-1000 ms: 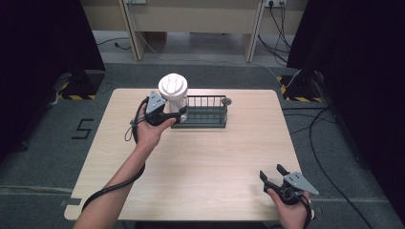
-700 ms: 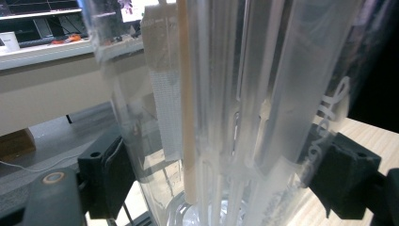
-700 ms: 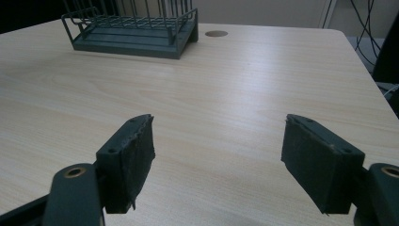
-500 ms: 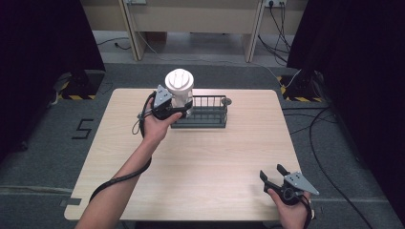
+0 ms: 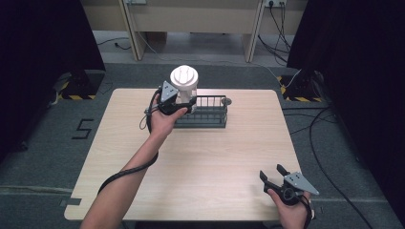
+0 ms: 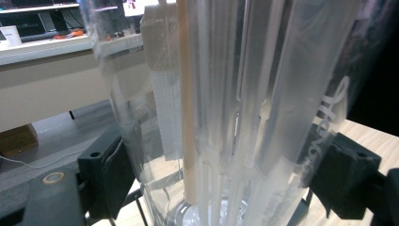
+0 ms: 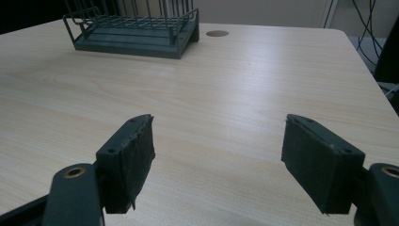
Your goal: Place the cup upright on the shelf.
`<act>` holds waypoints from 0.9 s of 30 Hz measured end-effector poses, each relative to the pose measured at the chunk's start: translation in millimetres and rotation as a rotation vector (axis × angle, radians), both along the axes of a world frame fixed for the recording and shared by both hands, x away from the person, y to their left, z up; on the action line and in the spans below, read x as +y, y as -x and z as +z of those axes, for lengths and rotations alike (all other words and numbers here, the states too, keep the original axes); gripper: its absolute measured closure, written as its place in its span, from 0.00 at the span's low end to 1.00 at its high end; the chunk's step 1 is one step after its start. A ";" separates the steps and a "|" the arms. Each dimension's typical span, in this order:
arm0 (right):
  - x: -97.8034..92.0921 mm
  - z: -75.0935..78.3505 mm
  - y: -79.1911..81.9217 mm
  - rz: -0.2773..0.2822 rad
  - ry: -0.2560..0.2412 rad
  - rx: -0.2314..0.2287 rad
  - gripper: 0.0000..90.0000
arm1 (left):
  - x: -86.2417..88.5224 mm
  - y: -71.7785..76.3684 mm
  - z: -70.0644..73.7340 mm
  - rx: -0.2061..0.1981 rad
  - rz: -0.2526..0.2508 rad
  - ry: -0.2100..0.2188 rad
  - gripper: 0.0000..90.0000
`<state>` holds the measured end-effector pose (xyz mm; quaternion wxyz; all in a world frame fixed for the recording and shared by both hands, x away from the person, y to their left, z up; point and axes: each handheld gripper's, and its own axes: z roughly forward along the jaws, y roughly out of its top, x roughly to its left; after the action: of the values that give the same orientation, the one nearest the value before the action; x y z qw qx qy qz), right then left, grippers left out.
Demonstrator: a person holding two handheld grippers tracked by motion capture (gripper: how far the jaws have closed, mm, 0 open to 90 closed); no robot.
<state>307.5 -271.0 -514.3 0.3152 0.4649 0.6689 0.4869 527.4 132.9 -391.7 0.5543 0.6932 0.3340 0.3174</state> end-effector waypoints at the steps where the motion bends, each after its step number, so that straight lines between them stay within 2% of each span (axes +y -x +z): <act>1: 0.0 0.1 0.1 0.000 0.001 0.001 0.29 | -1.4 -1.4 -0.1 0.001 0.002 -0.002 0.20; 5: 0.1 -0.1 0.3 0.000 -0.006 0.002 0.29 | -5.6 -6.2 -0.4 0.006 0.007 0.000 0.20; 7: 0.0 -0.1 0.3 0.000 -0.004 0.000 0.29 | -6.4 -9.5 0.0 -0.008 0.012 -0.009 0.20; 8: 0.0 -0.1 0.4 0.001 -0.006 0.001 0.29 | -8.9 -11.1 -0.8 0.010 0.014 0.002 0.20; 19: -0.2 0.0 0.8 0.003 0.001 -0.002 0.29 | -16.1 -19.9 -4.0 0.022 0.017 0.000 0.20; 27: -0.1 0.0 1.7 0.001 -0.011 0.004 0.29 | -20.4 -29.5 -4.0 0.028 0.029 -0.003 0.20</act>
<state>305.8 -271.1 -514.4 0.3109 0.4673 0.6672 0.4898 556.9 112.5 -395.7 0.5439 0.6935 0.3512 0.3160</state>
